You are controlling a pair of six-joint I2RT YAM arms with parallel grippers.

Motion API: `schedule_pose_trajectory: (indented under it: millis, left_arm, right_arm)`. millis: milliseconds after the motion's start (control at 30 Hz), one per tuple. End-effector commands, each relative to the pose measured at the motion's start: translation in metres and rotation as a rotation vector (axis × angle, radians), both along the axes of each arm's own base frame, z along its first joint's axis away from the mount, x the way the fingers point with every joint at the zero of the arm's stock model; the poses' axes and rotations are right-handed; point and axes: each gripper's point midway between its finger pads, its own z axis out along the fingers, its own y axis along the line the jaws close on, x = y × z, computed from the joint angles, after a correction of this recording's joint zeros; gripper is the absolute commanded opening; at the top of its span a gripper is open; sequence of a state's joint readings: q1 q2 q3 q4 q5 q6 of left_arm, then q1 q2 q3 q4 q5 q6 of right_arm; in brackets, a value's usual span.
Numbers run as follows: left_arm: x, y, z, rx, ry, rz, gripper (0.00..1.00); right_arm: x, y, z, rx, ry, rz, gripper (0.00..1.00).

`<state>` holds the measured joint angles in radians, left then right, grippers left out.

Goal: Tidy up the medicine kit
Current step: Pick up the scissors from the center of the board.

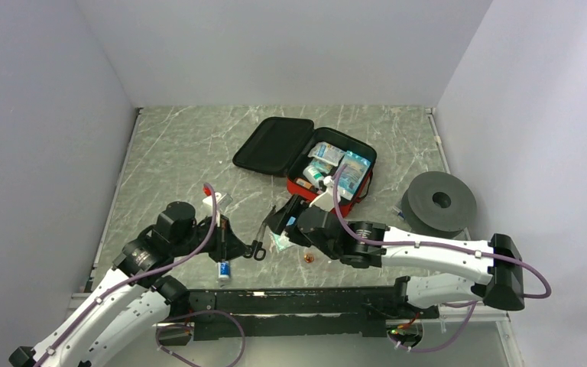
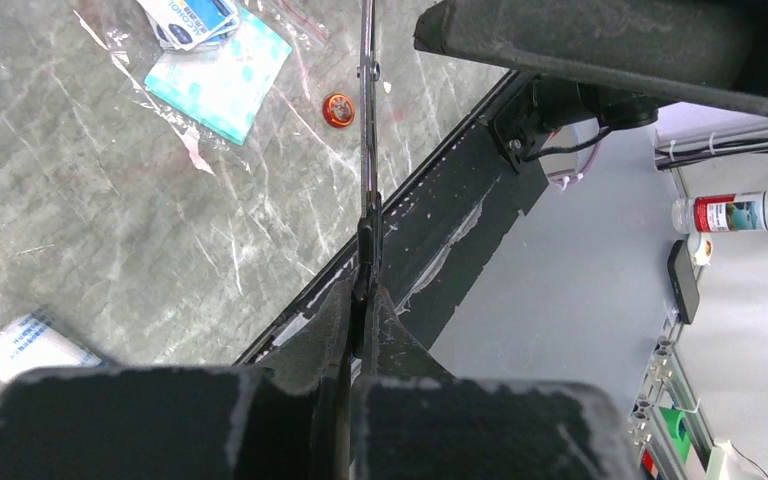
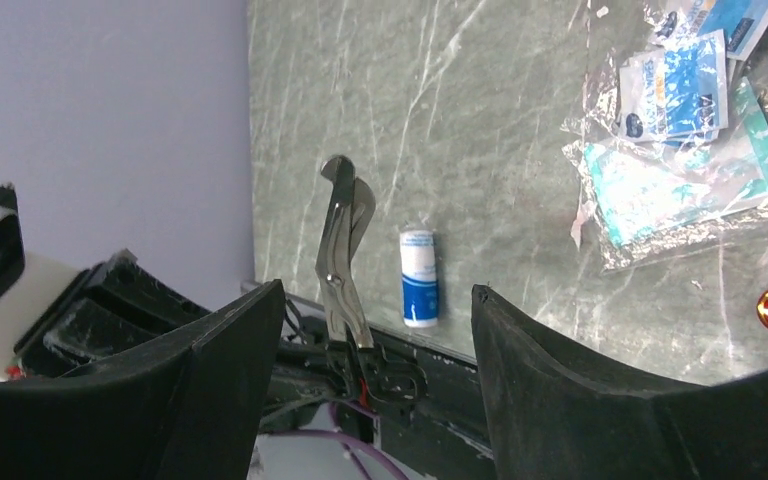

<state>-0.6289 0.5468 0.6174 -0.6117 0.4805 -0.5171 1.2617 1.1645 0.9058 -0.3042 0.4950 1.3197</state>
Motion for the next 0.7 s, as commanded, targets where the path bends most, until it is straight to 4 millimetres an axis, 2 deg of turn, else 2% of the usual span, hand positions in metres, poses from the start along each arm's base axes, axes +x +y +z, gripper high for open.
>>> schedule_pose_trajectory:
  millis: [0,167,333,500,667]
  left_arm:
    - [0.007,-0.001,0.019,-0.030,-0.073,0.014,0.00]
    - [0.006,-0.001,0.019,-0.037,-0.080,0.004,0.00]
    - [0.003,0.001,0.021,-0.037,-0.093,-0.001,0.00]
    - [0.001,0.001,0.023,-0.043,-0.102,-0.011,0.00]
    - [0.001,0.001,0.023,-0.044,-0.102,-0.014,0.00]
  right_arm:
    - [0.018,0.011,0.027,0.093,-0.010,-0.106,0.70]
    - [0.026,0.021,0.028,0.094,-0.013,-0.134,0.65]
    - [0.032,0.026,0.035,0.104,-0.027,-0.145,0.55]
    - [0.037,0.026,0.038,0.108,-0.035,-0.154,0.44]
    - [0.036,0.027,0.038,0.113,-0.039,-0.146,0.27]
